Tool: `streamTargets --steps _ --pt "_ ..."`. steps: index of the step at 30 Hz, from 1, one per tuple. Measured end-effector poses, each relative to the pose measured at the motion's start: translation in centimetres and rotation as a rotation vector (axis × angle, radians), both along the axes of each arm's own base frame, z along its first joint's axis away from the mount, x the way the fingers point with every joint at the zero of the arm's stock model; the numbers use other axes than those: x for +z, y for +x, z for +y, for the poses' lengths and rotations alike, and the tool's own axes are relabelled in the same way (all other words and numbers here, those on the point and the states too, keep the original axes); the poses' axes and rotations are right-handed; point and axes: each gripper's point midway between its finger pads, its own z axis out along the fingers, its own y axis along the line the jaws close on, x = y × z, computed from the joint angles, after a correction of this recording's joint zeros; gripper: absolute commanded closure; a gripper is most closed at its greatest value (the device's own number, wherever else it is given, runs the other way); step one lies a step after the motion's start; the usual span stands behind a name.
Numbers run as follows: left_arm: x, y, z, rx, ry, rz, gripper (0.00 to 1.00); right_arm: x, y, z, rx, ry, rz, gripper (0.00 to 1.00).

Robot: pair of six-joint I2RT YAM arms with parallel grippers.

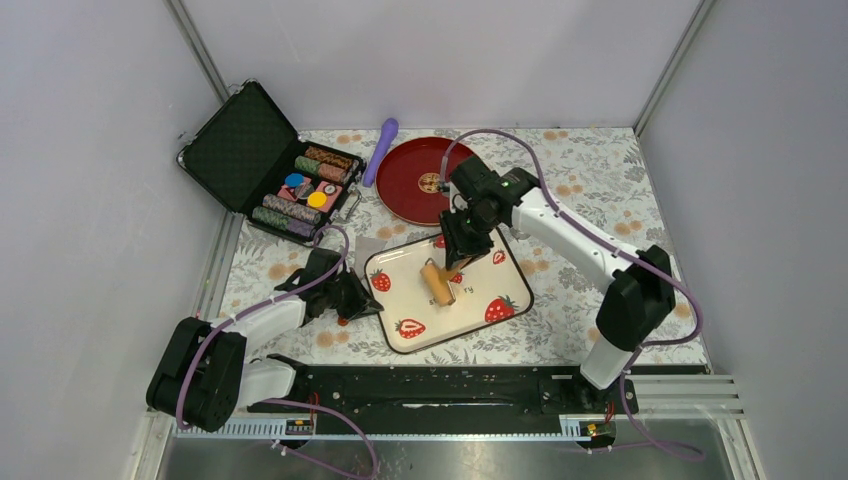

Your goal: Roll out the dumpling wrappers from the dough

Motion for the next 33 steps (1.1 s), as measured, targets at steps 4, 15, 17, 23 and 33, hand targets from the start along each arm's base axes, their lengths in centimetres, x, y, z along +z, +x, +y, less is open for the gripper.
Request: streamTargets --steps 4,15,17,23,33 --pt "0.0 0.0 0.0 -0.001 0.001 0.0 1.0 0.8 1.0 -1.0 -0.038 0.015 -0.018 1.0" --pt "0.0 0.0 0.0 -0.003 0.002 -0.002 1.0 -0.3 1.6 -3.4 -0.067 -0.059 0.008 1.0" --pt "0.0 0.0 0.0 -0.003 0.002 -0.002 1.0 -1.2 1.4 -3.6 -0.063 -0.076 0.028 1.0" --pt "0.0 0.0 0.0 -0.005 0.002 -0.002 1.0 -2.9 1.0 -3.5 -0.054 -0.093 0.064 1.0" --pt "0.0 0.0 0.0 -0.006 0.003 -0.004 1.0 -3.5 1.0 -3.3 -0.043 -0.101 0.061 1.0"
